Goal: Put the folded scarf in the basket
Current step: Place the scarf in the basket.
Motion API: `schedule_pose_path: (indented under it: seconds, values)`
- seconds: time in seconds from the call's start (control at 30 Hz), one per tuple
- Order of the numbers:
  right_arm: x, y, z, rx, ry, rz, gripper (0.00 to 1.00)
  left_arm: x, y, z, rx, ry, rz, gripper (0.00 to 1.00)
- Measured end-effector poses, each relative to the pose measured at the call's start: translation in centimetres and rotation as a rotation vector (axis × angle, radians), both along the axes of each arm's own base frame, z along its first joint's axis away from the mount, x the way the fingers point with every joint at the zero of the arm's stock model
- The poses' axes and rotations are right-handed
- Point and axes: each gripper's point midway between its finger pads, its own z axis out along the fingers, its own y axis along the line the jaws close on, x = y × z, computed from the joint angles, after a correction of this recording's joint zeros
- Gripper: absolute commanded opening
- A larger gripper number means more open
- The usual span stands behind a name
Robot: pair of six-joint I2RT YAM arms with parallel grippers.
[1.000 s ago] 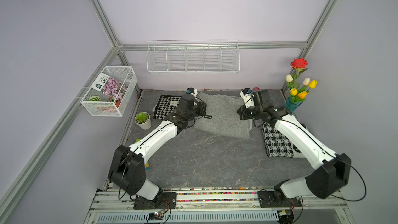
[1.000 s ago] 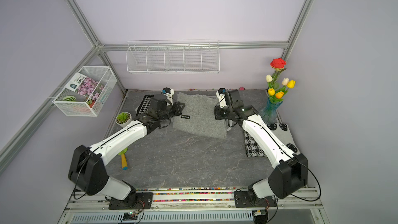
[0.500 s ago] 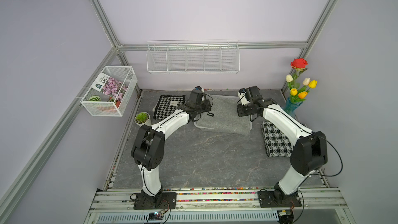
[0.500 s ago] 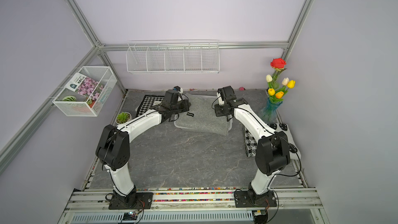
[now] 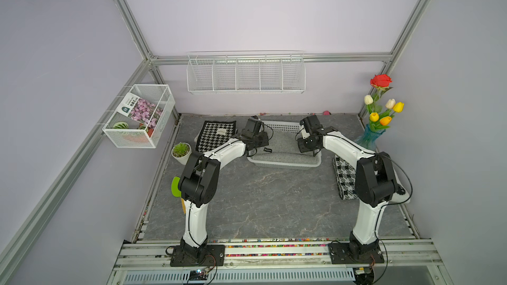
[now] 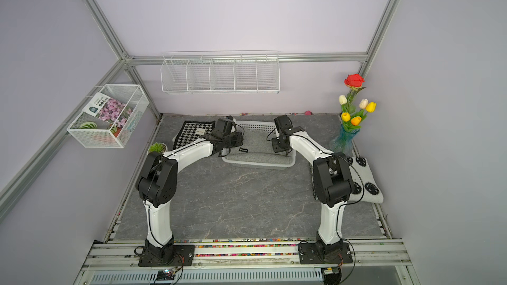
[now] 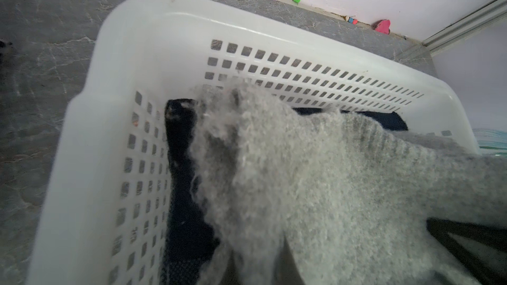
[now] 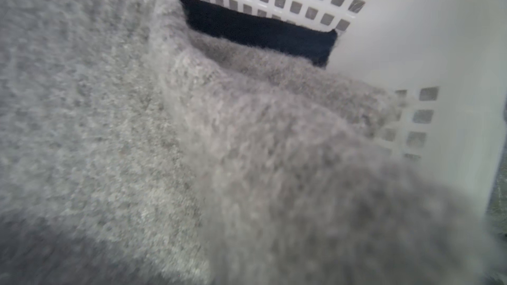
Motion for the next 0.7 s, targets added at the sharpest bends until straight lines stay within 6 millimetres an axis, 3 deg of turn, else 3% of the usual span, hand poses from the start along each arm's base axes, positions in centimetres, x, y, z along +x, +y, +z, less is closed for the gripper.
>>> schedule_pose_path:
  seconds: [0.2,0.3,0.5,0.6,0.7]
  values:
    - [1.1,0.0,0.6,-0.003,-0.053,-0.011,0.00,0.4,0.6,0.0,0.019,-0.014,0.010,0.00]
    - [1.7,0.0,0.8,-0.003,-0.079,-0.016,0.03,0.8,0.8,0.2,0.020,-0.018,0.013,0.06]
    - [2.3,-0.2,-0.4,-0.027,-0.081,-0.024,0.29,1.4,0.5,0.4,0.020,-0.022,0.012,0.16]
    - [2.5,-0.4,-0.7,-0.042,-0.084,-0.030,0.48,1.4,0.6,0.4,0.022,-0.022,0.015,0.23]
    - [2.8,-0.6,-0.4,-0.049,-0.099,-0.034,0.57,1.4,0.9,0.3,0.032,-0.018,0.023,0.31]
